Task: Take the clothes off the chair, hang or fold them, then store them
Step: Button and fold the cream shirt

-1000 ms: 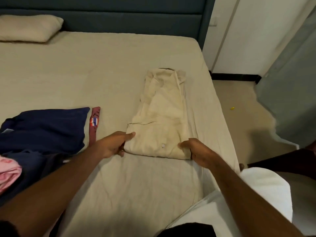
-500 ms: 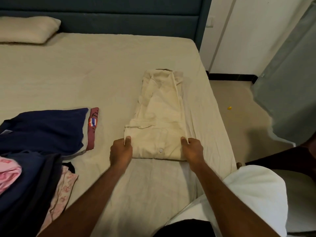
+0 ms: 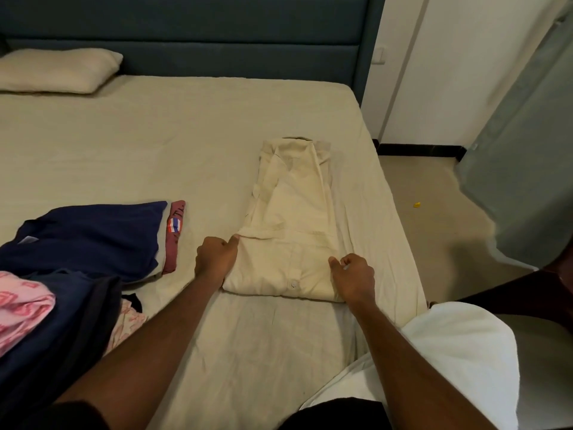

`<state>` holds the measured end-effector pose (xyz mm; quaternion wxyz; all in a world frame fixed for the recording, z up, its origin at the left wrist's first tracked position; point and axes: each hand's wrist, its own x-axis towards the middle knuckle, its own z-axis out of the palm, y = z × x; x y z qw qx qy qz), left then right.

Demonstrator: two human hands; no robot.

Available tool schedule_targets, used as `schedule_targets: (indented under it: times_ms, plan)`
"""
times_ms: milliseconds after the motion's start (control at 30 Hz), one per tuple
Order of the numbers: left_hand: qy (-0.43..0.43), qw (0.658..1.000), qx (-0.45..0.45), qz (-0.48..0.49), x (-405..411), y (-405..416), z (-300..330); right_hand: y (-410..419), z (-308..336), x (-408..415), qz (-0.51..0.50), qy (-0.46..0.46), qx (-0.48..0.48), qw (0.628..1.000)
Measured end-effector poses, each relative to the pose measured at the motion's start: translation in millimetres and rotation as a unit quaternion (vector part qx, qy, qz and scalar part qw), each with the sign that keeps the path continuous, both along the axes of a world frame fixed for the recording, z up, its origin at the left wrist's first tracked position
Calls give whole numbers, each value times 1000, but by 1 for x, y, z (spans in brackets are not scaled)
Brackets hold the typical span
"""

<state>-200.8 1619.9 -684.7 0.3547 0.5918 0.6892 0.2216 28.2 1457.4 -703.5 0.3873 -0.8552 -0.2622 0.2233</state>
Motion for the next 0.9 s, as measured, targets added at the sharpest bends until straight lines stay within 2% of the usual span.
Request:
schedule_targets:
  times_ms: [100, 133, 200, 267, 300, 367, 433, 467, 567, 633, 767, 800, 900]
  plan:
    - [-29, 998, -31, 52, -4, 9, 0, -2, -1, 1, -15, 7, 20, 1000]
    - [-14, 998, -4, 53, -5, 7, 3, -4, 0, 1, -11, -2, 36, 999]
    - [20, 993, 110, 31, -11, -8, 8, -10, 5, 3, 21, -55, 79, 995]
    - [5, 963, 264, -44, -23, -34, 8, -21, 11, 6, 104, -136, 145, 975]
    - [-4, 940, 322, -114, -31, -46, 4, -27, 13, 8, 167, -178, 174, 954]
    - [27, 887, 359, -290, -51, -63, -10, -40, 9, 12, 317, -260, 165, 897]
    - [126, 832, 315, -439, -67, -64, -22, -50, -1, 13, 439, -303, 55, 844]
    - [166, 814, 276, -483, -72, -61, -24, -51, -5, 14, 479, -306, -9, 823]
    - [207, 801, 190, -529, -79, -43, -27, -45, -8, 13, 506, -319, -124, 791]
    - [223, 802, 173, -526, -76, -33, -26, -41, -3, 12, 496, -324, -142, 793]
    - [270, 778, 234, -516, -68, -24, -20, -37, 3, 16, 496, -287, -174, 801]
    - [257, 790, 228, -508, -67, -22, -17, -35, 6, 17, 498, -268, -165, 808]
    - [138, 833, 164, -510, -64, -17, 3, -29, 37, 24, 484, -188, -131, 845]
